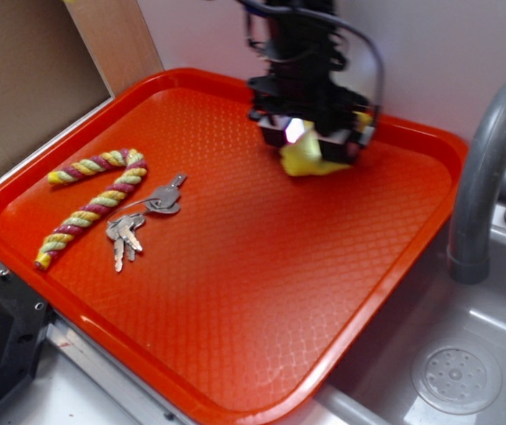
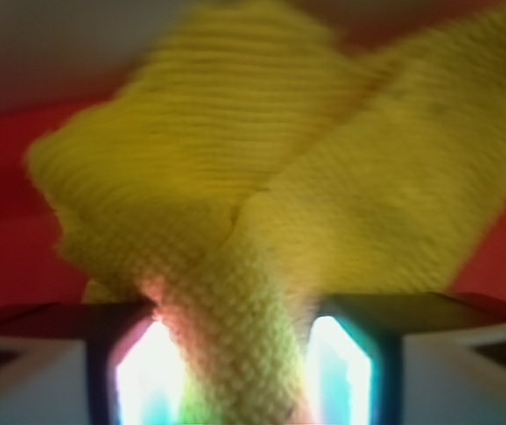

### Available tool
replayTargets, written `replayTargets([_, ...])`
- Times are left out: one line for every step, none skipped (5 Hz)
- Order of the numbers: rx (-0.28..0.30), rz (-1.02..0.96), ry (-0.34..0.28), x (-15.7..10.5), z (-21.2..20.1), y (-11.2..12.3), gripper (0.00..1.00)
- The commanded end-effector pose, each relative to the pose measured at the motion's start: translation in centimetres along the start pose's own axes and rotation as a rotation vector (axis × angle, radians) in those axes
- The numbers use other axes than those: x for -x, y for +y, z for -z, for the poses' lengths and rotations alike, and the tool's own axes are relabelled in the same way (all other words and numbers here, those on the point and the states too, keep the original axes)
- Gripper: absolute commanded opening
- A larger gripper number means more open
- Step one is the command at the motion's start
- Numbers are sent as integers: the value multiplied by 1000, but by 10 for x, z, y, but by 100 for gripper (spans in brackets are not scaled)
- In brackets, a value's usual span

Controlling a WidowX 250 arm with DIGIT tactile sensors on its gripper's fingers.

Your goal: Grab the yellow cloth.

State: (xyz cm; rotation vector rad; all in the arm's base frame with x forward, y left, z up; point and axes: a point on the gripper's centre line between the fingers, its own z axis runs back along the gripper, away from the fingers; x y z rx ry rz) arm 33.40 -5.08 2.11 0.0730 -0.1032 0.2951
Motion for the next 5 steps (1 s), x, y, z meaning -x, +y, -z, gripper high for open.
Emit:
replayTargets([113, -98, 17, -5, -11, 89, 0])
replayTargets([15, -131, -84, 15, -68, 85, 0])
replayTargets([40, -26, -203, 37, -120, 54, 0])
replayTargets([-6, 27, -235, 51, -171, 29, 0])
replayTargets([1, 90, -168, 50, -222, 25, 0])
